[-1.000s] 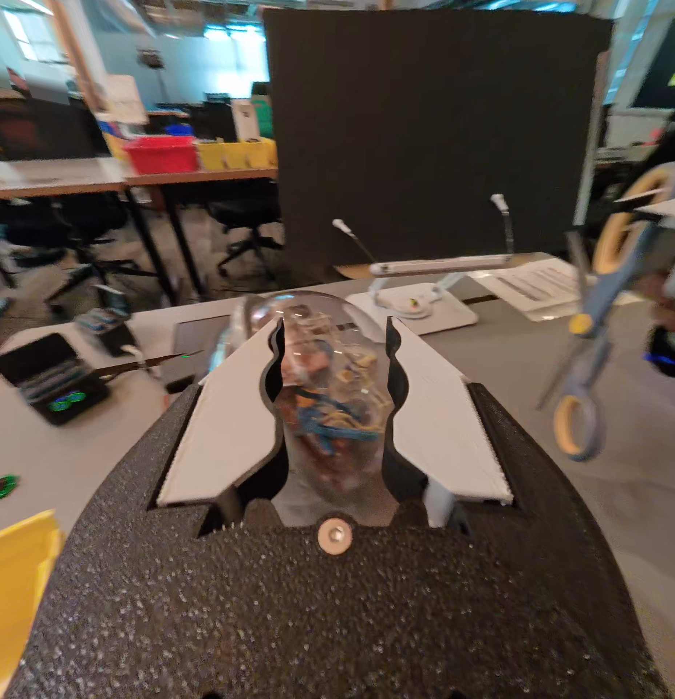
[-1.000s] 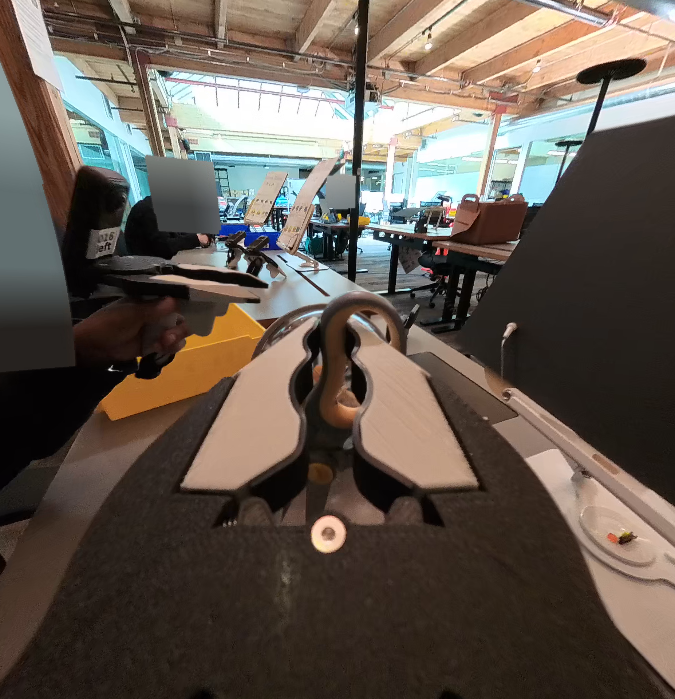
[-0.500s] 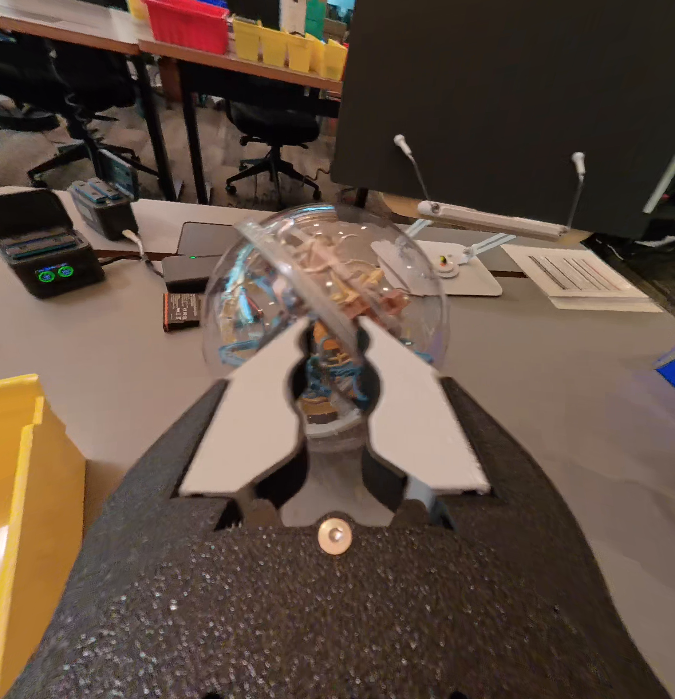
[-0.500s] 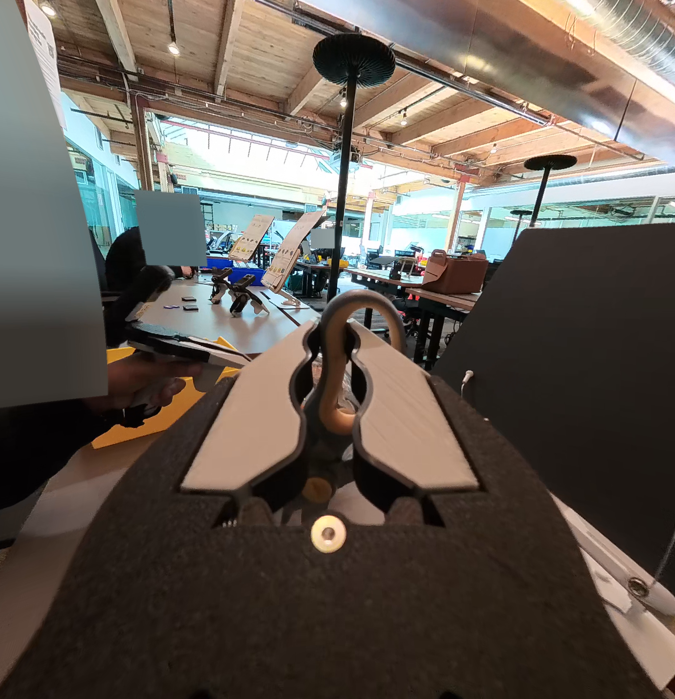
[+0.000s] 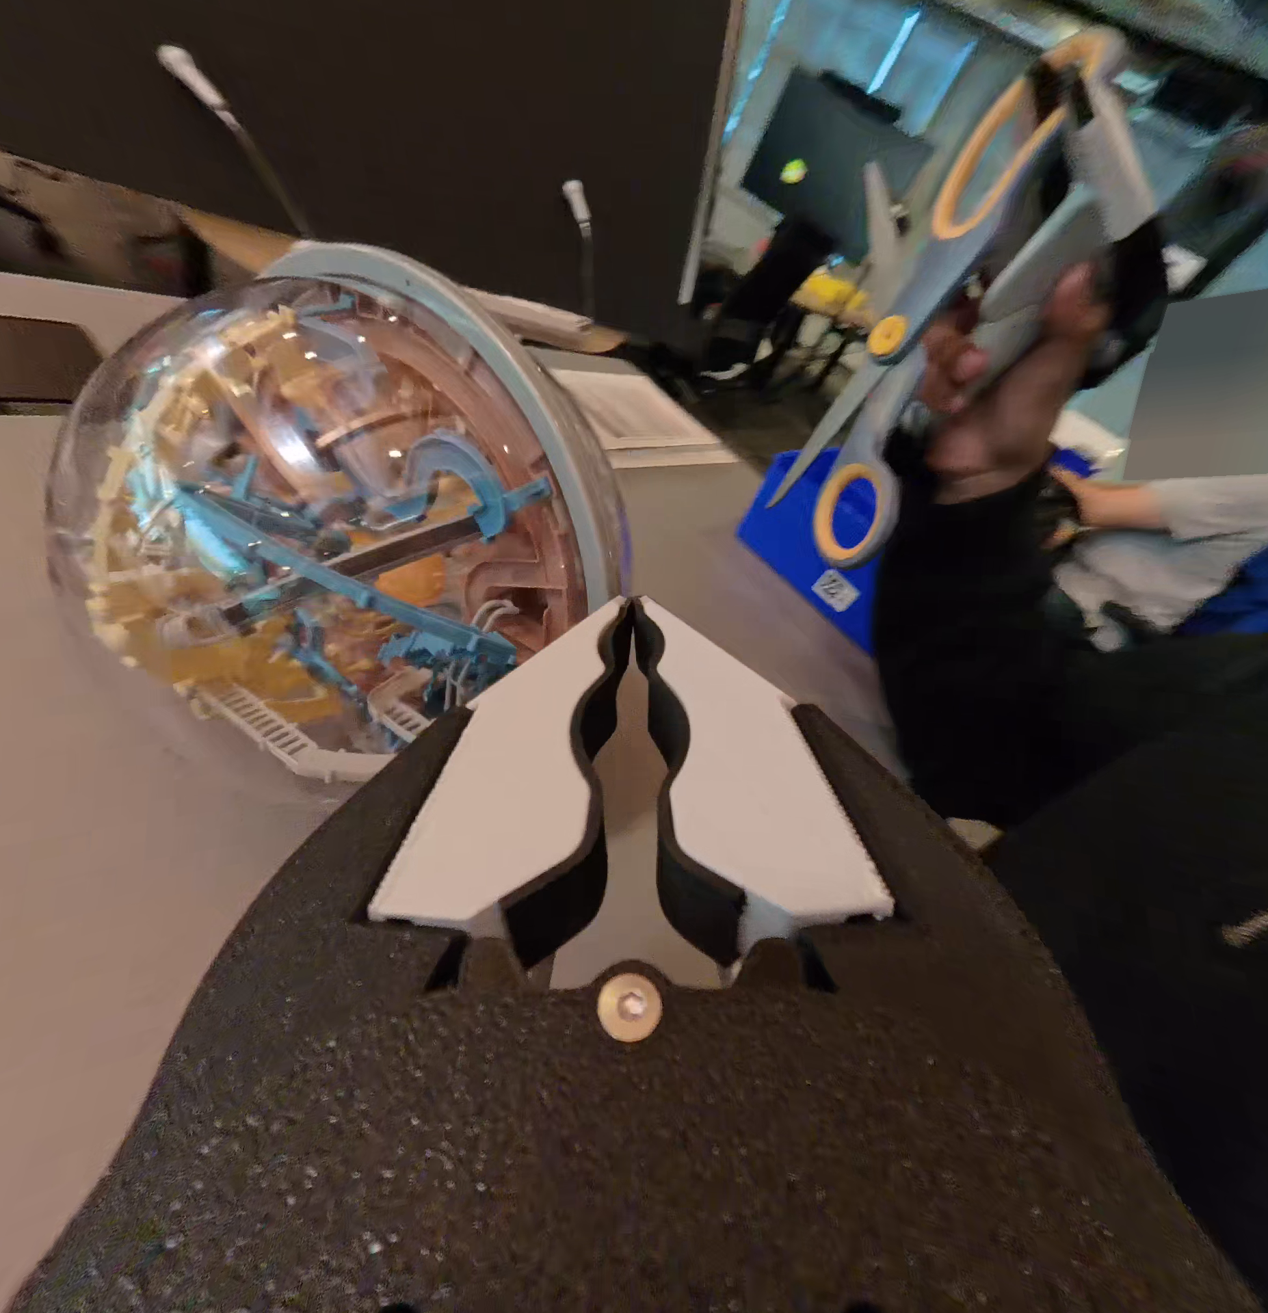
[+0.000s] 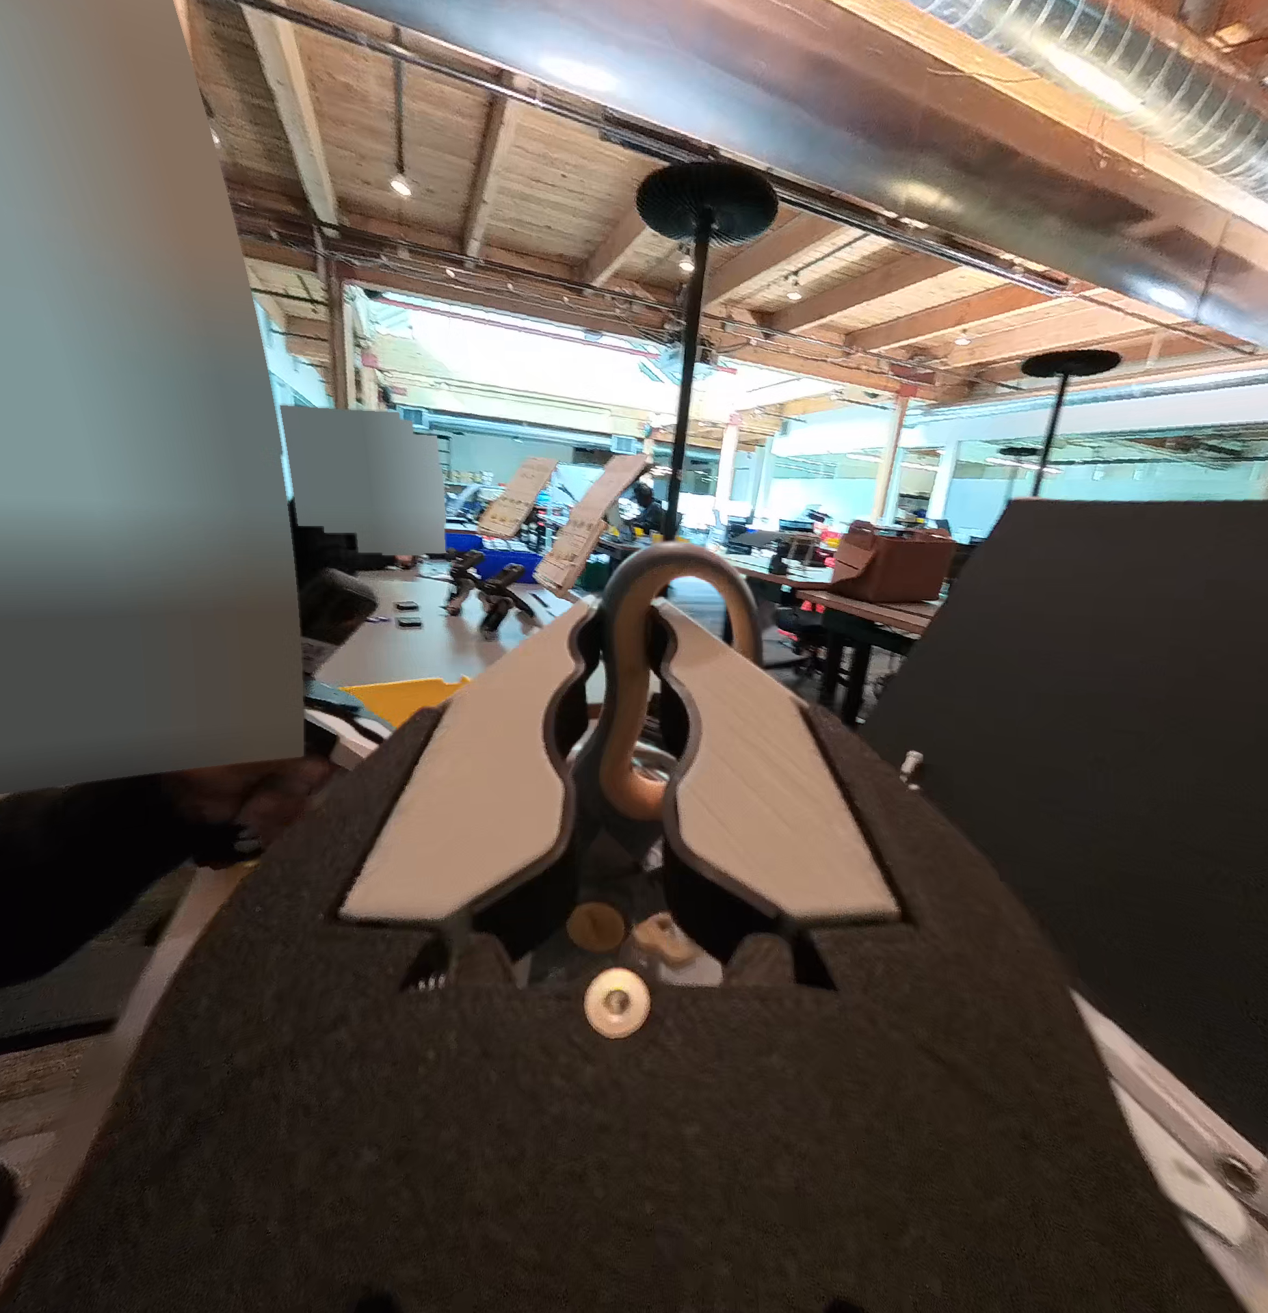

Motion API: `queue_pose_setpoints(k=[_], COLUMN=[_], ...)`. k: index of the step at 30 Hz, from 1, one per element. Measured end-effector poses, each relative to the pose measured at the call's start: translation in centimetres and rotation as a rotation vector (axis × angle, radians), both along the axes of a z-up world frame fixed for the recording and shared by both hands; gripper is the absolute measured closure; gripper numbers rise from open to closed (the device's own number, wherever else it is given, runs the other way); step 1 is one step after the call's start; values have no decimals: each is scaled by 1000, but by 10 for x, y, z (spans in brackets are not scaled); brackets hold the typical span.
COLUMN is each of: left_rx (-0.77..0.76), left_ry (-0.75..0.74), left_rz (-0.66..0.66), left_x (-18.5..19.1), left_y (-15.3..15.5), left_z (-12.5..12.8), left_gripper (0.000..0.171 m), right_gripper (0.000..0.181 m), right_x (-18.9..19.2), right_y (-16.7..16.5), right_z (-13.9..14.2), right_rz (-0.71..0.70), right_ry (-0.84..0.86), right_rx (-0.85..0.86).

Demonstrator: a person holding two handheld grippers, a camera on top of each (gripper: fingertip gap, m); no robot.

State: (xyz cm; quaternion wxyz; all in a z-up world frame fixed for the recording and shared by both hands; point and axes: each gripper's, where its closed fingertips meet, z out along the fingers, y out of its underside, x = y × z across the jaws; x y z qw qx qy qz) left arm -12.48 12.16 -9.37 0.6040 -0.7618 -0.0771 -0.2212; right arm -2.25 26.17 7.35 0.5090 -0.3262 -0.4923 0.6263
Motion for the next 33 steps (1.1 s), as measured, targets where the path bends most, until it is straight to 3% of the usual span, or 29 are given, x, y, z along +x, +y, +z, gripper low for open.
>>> queue_pose_setpoints(k=[2,7,10,14,18,20,26,31,33], left_rx=[9,111,120,-27,-53,19,97,45,27], left_ry=[20,109,227,319,148,15,-100,-63,-40], left_rz=[-9,140,227,163,-77,-156,-267,-382,-367], left_x=[8,-16,-32,-34,-10,0,24,49,49], left_y=[-1,0,17,80,141,158,163,142,140], left_z=[1,23,24,-11,-31,-21,-10,-18,-25], left_gripper=[171,170,141,125,125,123,123,123,125], right_gripper=[170,169,169,171,169,169,169,169,169], right_x=[11,18,16,10,1,-7,-26,-33,-37], right_y=[-7,-9,4,46,96,112,128,123,121], right_z=[3,10,6,-9,-34,-55,-99,-115,-118], right_rz=[71,126,59,-63,-128,-115,-59,22,27], right_ry=[13,36,7,-50,-86,-145,-264,-327,-326], right_rx=[-35,-84,-58,-51,-142,-185,-265,-294,-304])
